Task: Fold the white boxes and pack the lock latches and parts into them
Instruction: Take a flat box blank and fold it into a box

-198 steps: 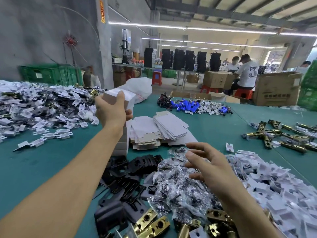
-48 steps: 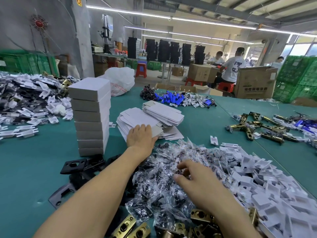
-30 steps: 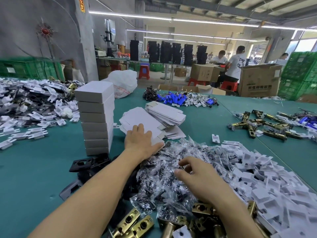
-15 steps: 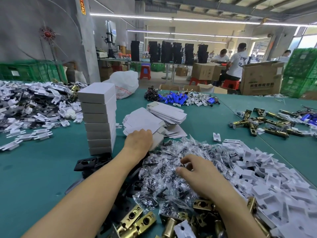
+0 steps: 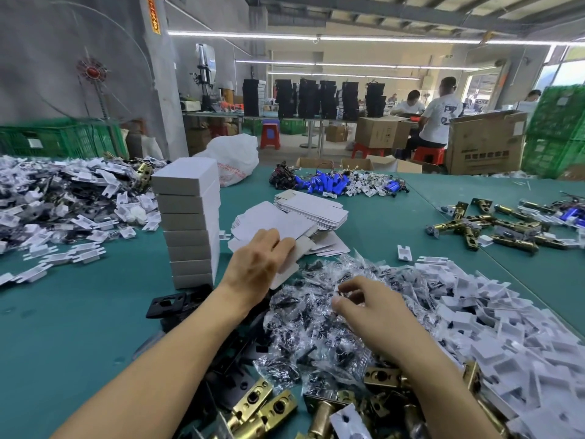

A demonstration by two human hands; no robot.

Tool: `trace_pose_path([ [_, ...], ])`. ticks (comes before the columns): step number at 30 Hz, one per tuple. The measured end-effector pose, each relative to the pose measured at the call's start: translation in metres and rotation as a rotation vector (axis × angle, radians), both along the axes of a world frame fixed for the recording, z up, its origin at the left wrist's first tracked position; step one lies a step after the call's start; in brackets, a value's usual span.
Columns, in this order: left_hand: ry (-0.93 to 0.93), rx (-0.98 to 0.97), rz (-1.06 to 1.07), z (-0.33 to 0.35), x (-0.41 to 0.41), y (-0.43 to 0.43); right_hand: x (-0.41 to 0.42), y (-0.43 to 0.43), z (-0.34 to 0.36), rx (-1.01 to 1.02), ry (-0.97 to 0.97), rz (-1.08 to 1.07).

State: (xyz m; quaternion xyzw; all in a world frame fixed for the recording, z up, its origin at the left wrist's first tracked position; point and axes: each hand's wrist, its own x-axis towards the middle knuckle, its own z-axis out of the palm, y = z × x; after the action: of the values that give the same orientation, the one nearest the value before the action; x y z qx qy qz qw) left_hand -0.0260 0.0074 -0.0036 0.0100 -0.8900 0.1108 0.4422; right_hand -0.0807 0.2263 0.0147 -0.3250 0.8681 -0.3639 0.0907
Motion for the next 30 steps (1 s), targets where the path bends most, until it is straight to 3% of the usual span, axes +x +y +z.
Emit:
trace_pose_path([
  [6,0.162,-0.262,-0.343,-0.001,-0.002,0.045,-0.002,-0.003,0.009,-0.431,-0.344,-0.105],
  [10,0.031,-0.132,-0.422,-0.003,0.002,0.057,-0.008,-0.001,0.006,-0.428,-0.158,-0.19],
  [12,-0.063,0.183,-0.306,0.0,0.006,0.063,-0.007,0.001,0.007,-0.424,-0.097,-0.197],
  [15,-0.202,1.118,-0.138,0.017,0.014,0.072,-0.002,0.001,0.011,-0.381,-0.065,-0.089],
  [17,-0.229,1.646,-0.182,0.022,0.016,0.07,0.003,0.0,0.015,-0.317,0.0,0.024],
  [19,-0.192,1.908,-0.279,0.027,0.019,0.07,0.01,-0.001,0.02,-0.262,0.081,0.127],
  [24,-0.044,2.081,-0.299,0.026,0.022,0.065,0.025,-0.005,0.021,-0.194,0.177,0.246],
  [27,0.007,2.046,-0.232,0.024,0.01,0.049,0.02,-0.003,0.02,-0.182,0.27,0.11],
  [30,0.118,1.92,-0.019,0.012,-0.01,0.019,0.014,0.003,0.021,-0.231,0.288,-0.006],
])
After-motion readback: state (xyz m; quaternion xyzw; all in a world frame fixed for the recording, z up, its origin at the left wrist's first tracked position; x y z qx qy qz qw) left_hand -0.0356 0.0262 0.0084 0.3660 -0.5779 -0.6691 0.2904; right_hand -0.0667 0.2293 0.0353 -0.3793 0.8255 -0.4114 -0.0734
